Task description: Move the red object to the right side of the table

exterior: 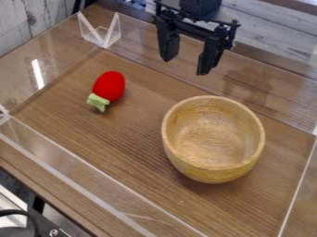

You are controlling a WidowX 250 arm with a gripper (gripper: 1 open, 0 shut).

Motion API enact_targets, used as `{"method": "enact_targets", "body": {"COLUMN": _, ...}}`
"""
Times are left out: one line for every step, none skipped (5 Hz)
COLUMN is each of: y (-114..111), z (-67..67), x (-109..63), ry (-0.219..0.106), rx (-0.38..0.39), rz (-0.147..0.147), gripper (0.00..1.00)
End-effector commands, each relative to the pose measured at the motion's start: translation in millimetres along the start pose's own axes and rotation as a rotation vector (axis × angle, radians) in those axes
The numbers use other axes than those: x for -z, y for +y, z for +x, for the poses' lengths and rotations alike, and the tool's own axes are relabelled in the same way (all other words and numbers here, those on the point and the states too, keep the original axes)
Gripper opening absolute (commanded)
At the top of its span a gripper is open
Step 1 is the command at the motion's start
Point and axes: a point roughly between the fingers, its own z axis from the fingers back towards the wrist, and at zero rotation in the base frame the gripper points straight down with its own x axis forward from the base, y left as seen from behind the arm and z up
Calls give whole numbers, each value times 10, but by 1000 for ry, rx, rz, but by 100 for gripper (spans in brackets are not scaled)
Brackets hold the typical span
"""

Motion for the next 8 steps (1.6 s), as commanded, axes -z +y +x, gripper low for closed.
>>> {"method": "enact_targets", "body": {"y": 12, "z": -24, "x": 131, "ry": 36, "rx": -3, "rz": 1, "gripper": 100}}
{"method": "enact_targets", "body": {"y": 331, "z": -72, "x": 212, "ry": 32, "rx": -34, "rz": 13, "gripper": 100}}
{"method": "enact_targets", "body": {"y": 731, "z": -124, "x": 249, "ry": 19, "rx": -64, "rz": 26, "gripper": 100}}
{"method": "enact_targets", "body": {"y": 1082, "z": -180, "x": 294, "ry": 13, "rx": -84, "rz": 39, "gripper": 100}}
{"method": "enact_targets", "body": {"y": 1373, "z": -201, "x": 356, "ry": 5, "rx": -113, "rz": 54, "gripper": 100}}
{"method": "enact_targets", "body": {"y": 1495, "z": -184, "x": 434, "ry": 5, "rx": -148, "rz": 64, "gripper": 100}}
{"method": "enact_targets", "body": {"y": 1503, "z": -138, "x": 535, "ry": 9, "rx": -162, "rz": 64, "gripper": 100}}
{"method": "enact_targets", "body": {"y": 1514, "z": -103, "x": 611, "ry": 13, "rx": -168, "rz": 60, "gripper": 100}}
